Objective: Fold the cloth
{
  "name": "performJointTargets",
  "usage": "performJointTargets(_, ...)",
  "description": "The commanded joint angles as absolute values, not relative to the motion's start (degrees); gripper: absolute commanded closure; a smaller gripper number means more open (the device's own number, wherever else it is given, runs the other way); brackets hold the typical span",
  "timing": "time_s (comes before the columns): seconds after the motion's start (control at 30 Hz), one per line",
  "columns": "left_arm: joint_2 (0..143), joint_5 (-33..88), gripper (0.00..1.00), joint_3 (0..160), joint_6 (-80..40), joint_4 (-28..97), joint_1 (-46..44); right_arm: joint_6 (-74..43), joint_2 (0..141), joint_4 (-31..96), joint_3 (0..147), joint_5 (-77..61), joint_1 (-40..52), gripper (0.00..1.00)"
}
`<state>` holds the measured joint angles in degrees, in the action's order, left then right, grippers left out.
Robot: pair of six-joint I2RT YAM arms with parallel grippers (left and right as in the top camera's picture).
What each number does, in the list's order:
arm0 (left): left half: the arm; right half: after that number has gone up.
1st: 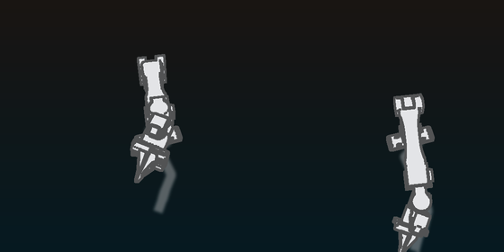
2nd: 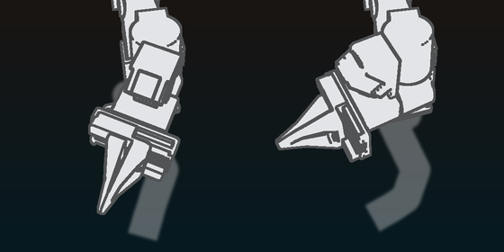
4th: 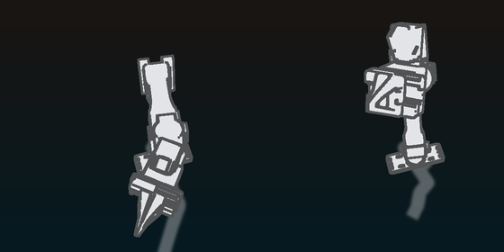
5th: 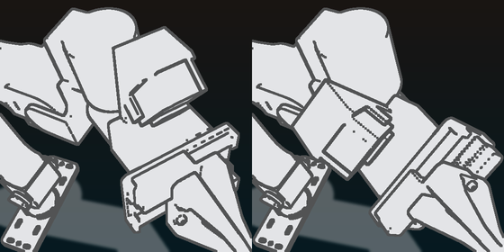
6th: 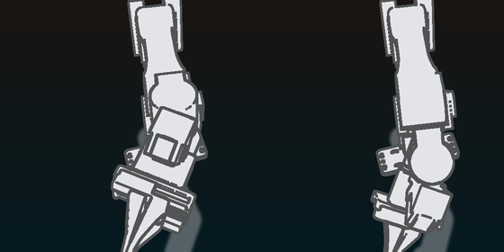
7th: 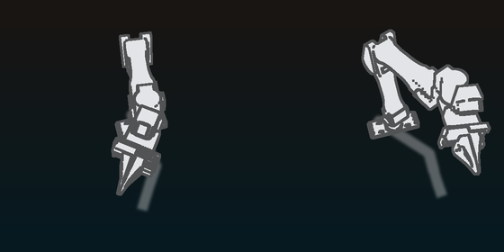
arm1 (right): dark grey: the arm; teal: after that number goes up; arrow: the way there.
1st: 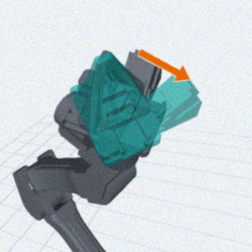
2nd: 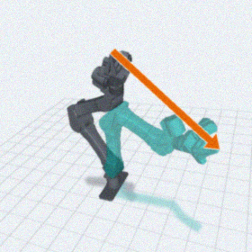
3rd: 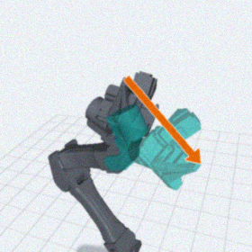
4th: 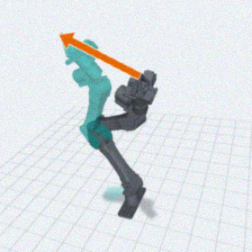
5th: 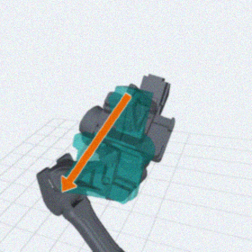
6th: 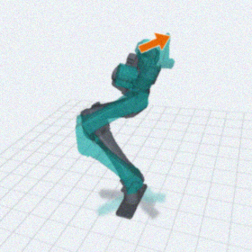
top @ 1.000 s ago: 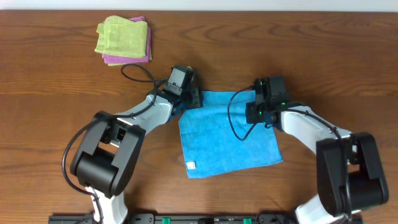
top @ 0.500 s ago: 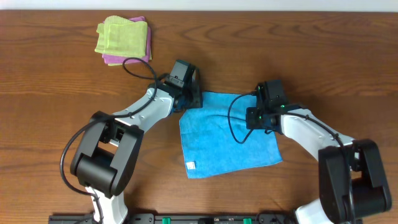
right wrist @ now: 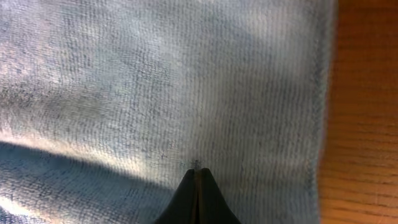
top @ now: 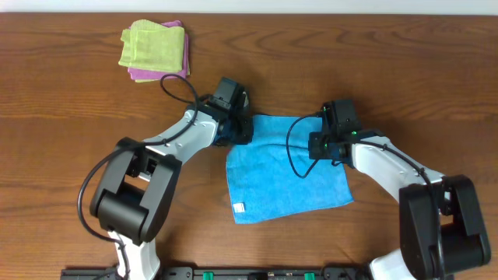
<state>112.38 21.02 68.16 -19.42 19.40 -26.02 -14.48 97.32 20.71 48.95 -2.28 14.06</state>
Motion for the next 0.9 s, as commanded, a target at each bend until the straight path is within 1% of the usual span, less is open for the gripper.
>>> performJointTargets(0.0, 113.5, 21.0, 0.94, 69.0, -18.0, 17.8, -25.9, -15.2, 96.2, 20.6, 48.4, -1.3, 14.7, 0.99)
performJointTargets(0.13, 113.5, 10.7, 0.94, 70.5, -17.7, 15.8, -25.6, -14.5, 96.2, 20.8, 48.4, -1.3, 14.7, 0.99)
performJointTargets(0.2, 113.5, 6.0, 0.87, 71.7, -16.3, 15.9, -25.6, -14.5, 96.2, 21.1, 48.4, -1.3, 14.7, 0.98)
performJointTargets(0.27, 113.5, 3.9, 0.85, 72.6, -15.1, 16.0, -25.6, -14.5, 96.2, 21.6, 48.4, -1.3, 14.7, 0.98)
performJointTargets(0.3, 113.5, 3.8, 0.8, 72.8, -14.5, 16.1, -25.6, -14.5, 96.2, 21.7, 48.4, -1.3, 14.7, 0.98)
performJointTargets(0.33, 113.5, 3.8, 0.69, 72.9, -14.1, 16.5, -25.6, -14.5, 96.2, 21.8, 48.4, -1.3, 14.7, 0.98)
performJointTargets(0.5, 113.5, 3.8, 0.72, 72.9, -14.1, 20.4, -25.6, -14.5, 96.2, 21.8, 48.4, -1.3, 14.7, 0.99)
performJointTargets(0.53, 113.5, 3.2, 0.77, 72.9, -14.1, 20.9, -25.6, -14.5, 96.2, 21.8, 48.4, -1.3, 14.7, 0.98)
performJointTargets(0.57, 113.5, 2.2, 0.79, 72.9, -14.1, 21.3, -25.6, -14.5, 96.2, 21.8, 48.4, -1.3, 14.7, 0.98)
performJointTargets(0.87, 113.5, 5.0, 0.8, 72.9, -14.2, 21.3, -25.7, -14.5, 96.2, 21.8, 48.4, -0.4, 14.7, 0.98)
